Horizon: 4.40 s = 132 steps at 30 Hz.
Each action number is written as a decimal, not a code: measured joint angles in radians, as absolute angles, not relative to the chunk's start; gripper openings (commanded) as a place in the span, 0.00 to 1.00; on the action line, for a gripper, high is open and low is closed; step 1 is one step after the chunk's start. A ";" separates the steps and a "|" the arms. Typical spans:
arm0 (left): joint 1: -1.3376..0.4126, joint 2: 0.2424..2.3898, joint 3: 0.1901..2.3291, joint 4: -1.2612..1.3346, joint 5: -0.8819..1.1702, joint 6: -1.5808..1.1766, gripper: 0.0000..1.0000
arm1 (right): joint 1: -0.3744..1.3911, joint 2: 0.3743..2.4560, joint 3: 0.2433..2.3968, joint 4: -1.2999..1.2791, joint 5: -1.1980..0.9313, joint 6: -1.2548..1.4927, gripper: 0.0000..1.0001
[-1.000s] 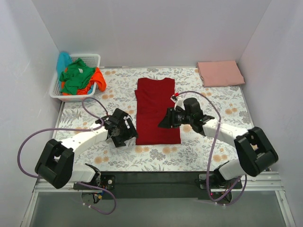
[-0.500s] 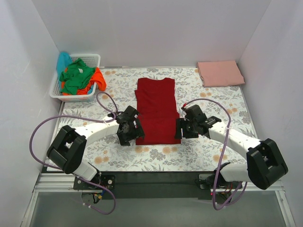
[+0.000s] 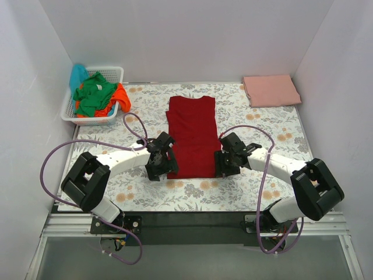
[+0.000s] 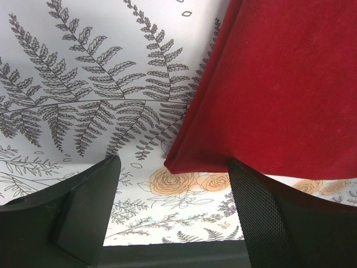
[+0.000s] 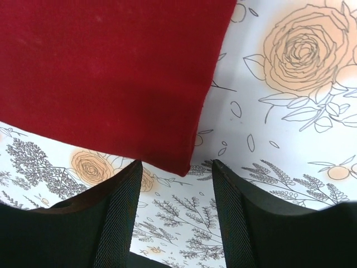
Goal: Fold and stack the t-shirts
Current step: Fold the tshirt
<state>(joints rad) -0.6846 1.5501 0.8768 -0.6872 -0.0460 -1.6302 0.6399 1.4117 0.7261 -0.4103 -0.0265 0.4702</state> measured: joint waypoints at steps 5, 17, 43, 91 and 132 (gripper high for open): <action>-0.687 1.551 0.878 -0.696 -0.057 -1.631 0.76 | 0.667 1.430 0.737 -0.402 0.009 0.488 0.55; -0.697 1.551 0.878 -0.711 -0.082 -1.639 0.76 | 0.728 1.473 0.765 -0.428 0.135 0.523 0.34; -0.742 1.649 0.974 -0.764 -0.138 -1.670 0.59 | 0.767 1.507 0.802 -0.437 0.156 0.526 0.01; -0.851 1.323 1.122 -1.224 0.006 -1.761 0.00 | 0.860 1.206 1.138 -1.078 -0.017 0.542 0.01; -0.382 2.007 1.453 -0.664 0.025 -1.404 0.00 | 0.384 2.015 1.666 -0.819 -0.198 0.250 0.01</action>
<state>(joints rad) -0.3817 2.0071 1.4528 -0.6643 0.0254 -1.4044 0.3843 2.0151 1.6661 -0.8188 -0.1982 0.2501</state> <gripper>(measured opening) 0.051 0.032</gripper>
